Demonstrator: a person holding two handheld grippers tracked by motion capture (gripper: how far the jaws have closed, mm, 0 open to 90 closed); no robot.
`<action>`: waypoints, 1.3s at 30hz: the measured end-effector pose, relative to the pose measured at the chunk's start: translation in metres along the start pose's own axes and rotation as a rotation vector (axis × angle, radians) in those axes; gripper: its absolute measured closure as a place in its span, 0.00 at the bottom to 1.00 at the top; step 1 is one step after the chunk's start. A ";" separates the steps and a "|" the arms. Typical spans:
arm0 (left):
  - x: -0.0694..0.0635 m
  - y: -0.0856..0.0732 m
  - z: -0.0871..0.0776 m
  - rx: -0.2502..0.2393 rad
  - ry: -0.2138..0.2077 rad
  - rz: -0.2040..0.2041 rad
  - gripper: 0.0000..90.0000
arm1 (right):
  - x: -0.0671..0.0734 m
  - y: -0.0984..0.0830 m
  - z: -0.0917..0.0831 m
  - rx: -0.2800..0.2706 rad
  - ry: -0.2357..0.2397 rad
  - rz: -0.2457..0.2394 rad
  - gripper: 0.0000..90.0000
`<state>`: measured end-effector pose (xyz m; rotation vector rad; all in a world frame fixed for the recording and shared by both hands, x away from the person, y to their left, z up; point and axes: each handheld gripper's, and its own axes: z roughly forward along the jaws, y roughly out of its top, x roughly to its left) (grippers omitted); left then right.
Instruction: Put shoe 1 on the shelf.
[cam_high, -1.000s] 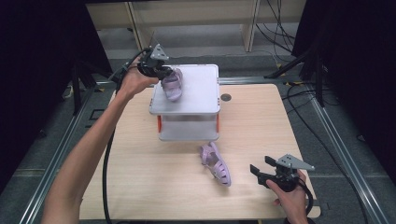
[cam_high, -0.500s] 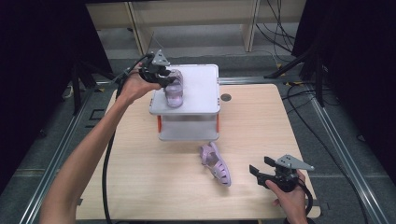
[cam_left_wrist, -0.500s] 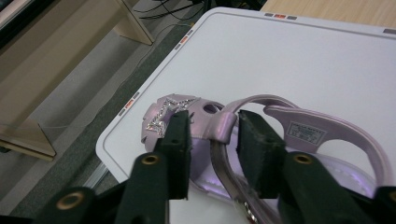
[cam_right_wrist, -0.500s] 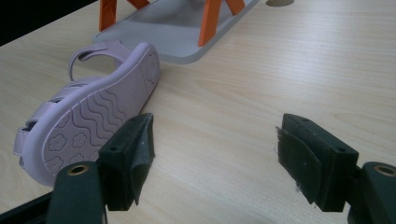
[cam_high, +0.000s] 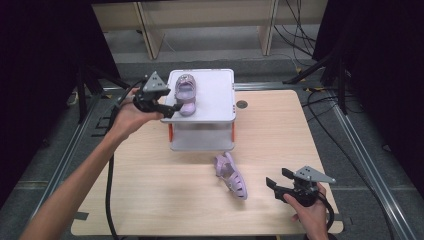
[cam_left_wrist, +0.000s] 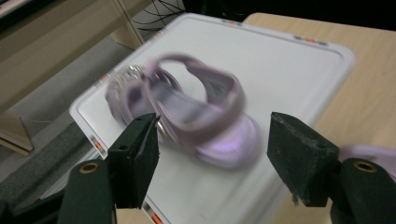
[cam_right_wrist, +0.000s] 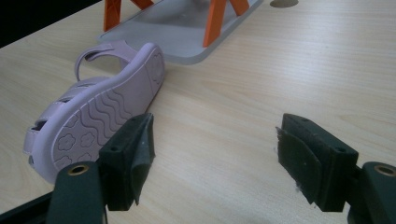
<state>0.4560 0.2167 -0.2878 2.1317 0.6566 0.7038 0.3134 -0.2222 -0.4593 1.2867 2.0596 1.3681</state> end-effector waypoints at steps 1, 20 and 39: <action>-0.004 -0.006 -0.003 -0.011 0.004 0.000 0.37 | 0.002 0.000 -0.001 0.003 0.000 0.008 0.31; -0.074 -0.148 -0.039 -0.106 0.011 -0.119 0.28 | 0.019 0.007 0.004 -0.007 0.065 -0.042 0.30; -0.105 -0.219 -0.029 0.021 0.022 -0.114 0.22 | 0.042 0.014 0.006 0.013 0.112 -0.079 0.30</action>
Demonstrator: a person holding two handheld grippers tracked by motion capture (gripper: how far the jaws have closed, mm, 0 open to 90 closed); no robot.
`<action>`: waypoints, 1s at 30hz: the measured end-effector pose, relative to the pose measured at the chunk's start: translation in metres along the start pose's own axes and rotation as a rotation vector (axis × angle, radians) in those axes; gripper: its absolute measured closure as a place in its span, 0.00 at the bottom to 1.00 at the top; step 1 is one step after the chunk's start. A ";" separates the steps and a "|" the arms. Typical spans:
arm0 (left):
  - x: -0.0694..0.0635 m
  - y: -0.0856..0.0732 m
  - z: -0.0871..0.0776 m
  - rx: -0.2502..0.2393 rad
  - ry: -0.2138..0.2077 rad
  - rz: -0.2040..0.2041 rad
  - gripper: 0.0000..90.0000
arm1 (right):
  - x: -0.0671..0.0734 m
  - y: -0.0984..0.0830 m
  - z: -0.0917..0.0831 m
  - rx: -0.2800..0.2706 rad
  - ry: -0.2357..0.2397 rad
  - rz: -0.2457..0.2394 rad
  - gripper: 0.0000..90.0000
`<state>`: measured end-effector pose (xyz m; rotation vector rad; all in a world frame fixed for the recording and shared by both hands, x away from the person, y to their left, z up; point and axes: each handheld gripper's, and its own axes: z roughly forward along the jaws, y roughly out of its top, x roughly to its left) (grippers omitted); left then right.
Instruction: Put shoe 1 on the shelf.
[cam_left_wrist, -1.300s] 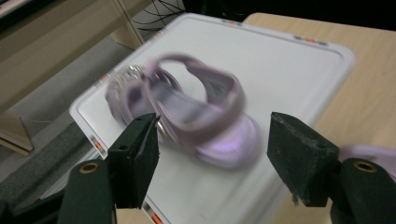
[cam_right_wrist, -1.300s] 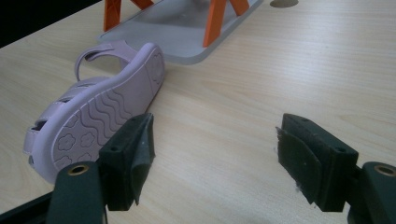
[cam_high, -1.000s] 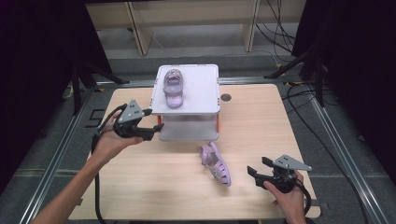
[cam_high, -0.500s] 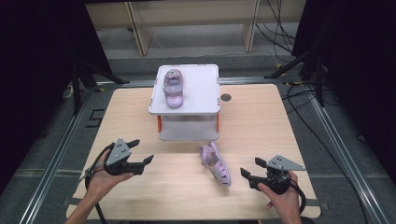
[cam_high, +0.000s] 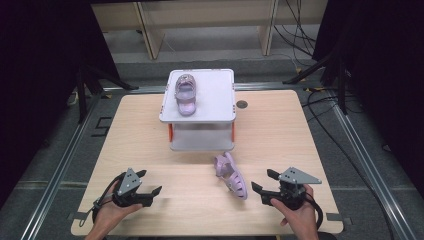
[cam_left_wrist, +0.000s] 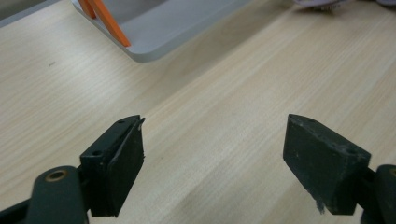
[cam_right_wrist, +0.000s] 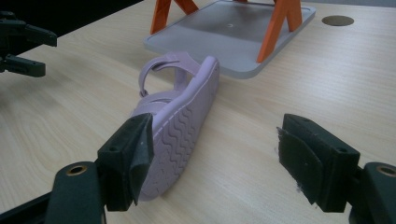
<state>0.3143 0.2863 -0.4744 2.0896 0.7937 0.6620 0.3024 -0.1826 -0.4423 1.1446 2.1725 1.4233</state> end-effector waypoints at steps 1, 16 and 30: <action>-0.004 0.000 0.001 -0.014 -0.017 -0.034 0.22 | 0.000 0.000 0.001 -0.018 -0.005 -0.017 0.30; -0.003 0.002 0.006 0.014 -0.037 -0.006 0.20 | 0.021 0.013 0.013 0.001 0.059 -0.059 0.30; -0.002 0.001 0.006 0.010 -0.030 -0.011 0.20 | 0.041 0.020 0.046 0.088 0.029 -0.175 0.28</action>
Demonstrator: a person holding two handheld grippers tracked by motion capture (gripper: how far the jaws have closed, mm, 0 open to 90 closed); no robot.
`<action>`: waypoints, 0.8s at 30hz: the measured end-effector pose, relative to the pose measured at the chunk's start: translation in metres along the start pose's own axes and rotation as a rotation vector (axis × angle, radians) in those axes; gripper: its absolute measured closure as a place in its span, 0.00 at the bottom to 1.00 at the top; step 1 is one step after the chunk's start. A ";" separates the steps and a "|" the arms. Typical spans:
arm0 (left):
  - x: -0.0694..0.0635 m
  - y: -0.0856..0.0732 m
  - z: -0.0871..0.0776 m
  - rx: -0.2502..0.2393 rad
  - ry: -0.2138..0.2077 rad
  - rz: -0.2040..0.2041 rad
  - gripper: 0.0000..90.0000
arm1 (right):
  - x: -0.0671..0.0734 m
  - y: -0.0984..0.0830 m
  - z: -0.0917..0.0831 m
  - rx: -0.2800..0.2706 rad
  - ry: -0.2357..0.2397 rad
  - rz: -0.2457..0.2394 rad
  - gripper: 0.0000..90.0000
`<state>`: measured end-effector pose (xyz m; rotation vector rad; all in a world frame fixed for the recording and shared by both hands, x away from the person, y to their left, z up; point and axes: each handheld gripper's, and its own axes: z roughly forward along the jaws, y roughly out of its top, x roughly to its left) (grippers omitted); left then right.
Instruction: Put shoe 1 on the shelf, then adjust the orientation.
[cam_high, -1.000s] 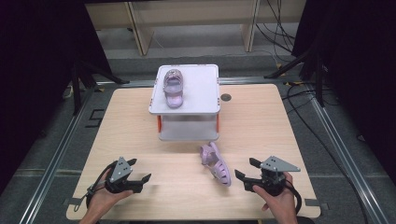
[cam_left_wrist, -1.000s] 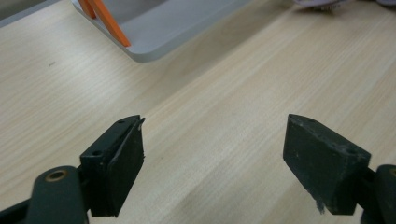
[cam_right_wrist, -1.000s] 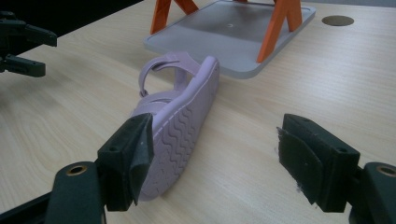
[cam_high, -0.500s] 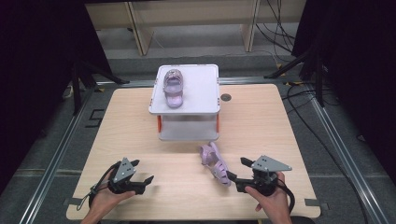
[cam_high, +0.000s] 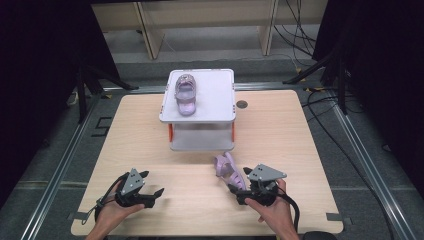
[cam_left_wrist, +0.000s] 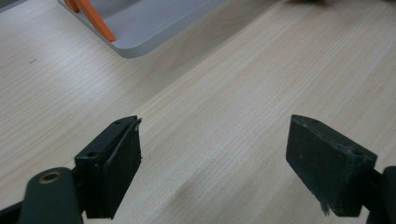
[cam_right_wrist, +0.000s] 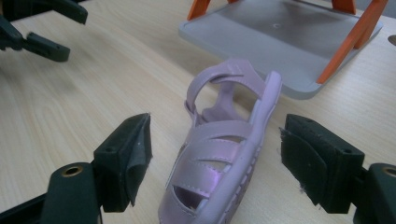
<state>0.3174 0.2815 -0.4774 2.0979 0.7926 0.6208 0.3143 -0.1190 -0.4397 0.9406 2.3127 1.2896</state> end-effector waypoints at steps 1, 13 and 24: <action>0.000 0.000 0.000 -0.002 -0.001 0.001 0.20 | 0.000 -0.001 0.001 0.006 -0.010 -0.016 0.28; 0.002 0.000 -0.002 0.008 -0.006 0.009 0.20 | -0.008 -0.009 0.001 0.053 0.003 0.001 0.42; 0.002 0.000 -0.003 0.000 -0.010 0.001 0.20 | -0.042 -0.018 -0.010 0.060 0.010 0.127 0.45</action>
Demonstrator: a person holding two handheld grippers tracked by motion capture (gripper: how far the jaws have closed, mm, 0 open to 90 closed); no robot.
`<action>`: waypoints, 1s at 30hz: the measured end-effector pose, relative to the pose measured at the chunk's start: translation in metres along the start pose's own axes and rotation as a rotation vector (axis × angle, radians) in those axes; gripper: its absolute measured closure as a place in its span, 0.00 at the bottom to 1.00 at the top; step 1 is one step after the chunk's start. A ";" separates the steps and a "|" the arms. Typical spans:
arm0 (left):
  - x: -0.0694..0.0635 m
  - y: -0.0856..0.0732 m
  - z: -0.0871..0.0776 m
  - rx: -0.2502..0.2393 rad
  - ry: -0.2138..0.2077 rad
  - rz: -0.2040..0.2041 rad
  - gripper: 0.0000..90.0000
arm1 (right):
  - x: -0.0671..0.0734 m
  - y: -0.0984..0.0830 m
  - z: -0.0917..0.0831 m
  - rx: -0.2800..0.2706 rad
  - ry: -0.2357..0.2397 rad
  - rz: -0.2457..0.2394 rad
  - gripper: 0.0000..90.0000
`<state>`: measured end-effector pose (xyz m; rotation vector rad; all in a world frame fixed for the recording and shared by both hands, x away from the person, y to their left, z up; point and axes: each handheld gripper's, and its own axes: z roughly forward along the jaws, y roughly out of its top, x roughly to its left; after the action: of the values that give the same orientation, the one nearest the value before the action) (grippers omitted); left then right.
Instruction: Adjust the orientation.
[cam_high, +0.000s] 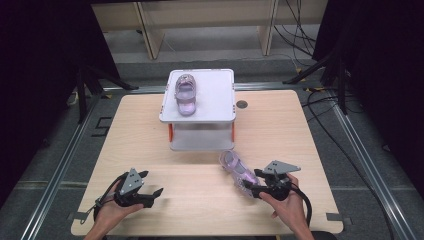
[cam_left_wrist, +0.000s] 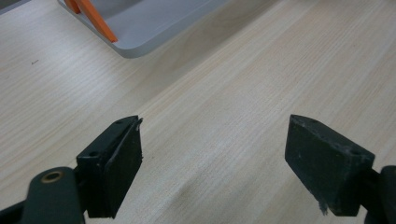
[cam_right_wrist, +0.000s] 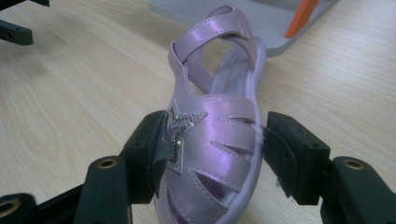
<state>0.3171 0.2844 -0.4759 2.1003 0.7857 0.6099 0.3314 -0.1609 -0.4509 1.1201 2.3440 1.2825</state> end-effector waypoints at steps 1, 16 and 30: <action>0.001 0.000 -0.001 0.010 0.004 0.015 0.20 | -0.001 -0.001 -0.001 0.010 -0.017 0.008 0.48; -0.002 0.001 -0.001 -0.008 0.004 0.002 0.21 | 0.000 -0.004 0.011 0.069 -0.070 -0.029 0.30; -0.001 0.001 -0.002 -0.006 0.004 0.015 0.21 | -0.010 -0.011 0.003 0.181 -0.175 -0.157 0.27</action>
<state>0.3154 0.2845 -0.4737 2.1021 0.7697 0.6243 0.3339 -0.1697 -0.4630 1.0289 2.3980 0.8967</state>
